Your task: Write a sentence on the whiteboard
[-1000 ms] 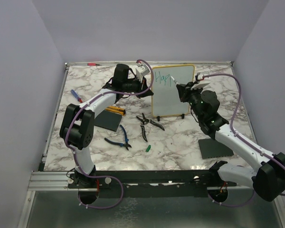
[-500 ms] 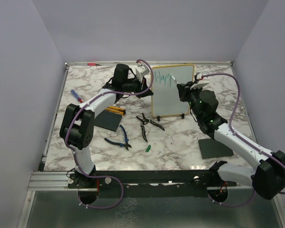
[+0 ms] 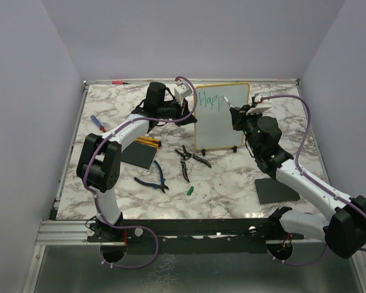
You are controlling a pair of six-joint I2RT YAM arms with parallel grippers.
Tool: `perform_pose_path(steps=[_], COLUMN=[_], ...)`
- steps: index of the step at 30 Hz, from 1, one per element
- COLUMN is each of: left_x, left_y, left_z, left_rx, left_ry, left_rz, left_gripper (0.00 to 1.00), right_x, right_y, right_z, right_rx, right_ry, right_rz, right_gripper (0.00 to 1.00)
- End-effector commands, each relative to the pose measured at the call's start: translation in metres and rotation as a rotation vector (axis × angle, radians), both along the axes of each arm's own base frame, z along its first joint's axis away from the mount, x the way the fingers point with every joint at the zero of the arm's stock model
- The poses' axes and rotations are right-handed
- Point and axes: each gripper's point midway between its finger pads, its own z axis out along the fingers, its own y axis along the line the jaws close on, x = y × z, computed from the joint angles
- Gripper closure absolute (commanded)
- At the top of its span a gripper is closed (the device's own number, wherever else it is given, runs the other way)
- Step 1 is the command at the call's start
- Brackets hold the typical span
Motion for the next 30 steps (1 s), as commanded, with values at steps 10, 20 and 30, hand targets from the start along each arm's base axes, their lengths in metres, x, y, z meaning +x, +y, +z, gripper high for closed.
perform_pose_path(steps=[10, 20, 30], left_x=[-0.003, -0.003, -0.002], left_y=[0.002, 0.002, 0.002], left_z=[0.01, 0.01, 0.009], left_rx=[0.011, 0.011, 0.015], left_ry=[-0.057, -0.057, -0.056], left_rz=[-0.007, -0.008, 0.001], left_gripper=[1.0, 1.0, 1.0], right_x=[-0.004, -0.003, -0.008], right_y=[0.013, 0.017, 0.011], right_z=[-0.029, -0.033, -0.025], right_rx=[-0.024, -0.021, -0.014], right_ry=[0.07, 0.08, 0.065], right_rz=[0.072, 0.087, 0.072], right_gripper=[0.99, 1.0, 1.0])
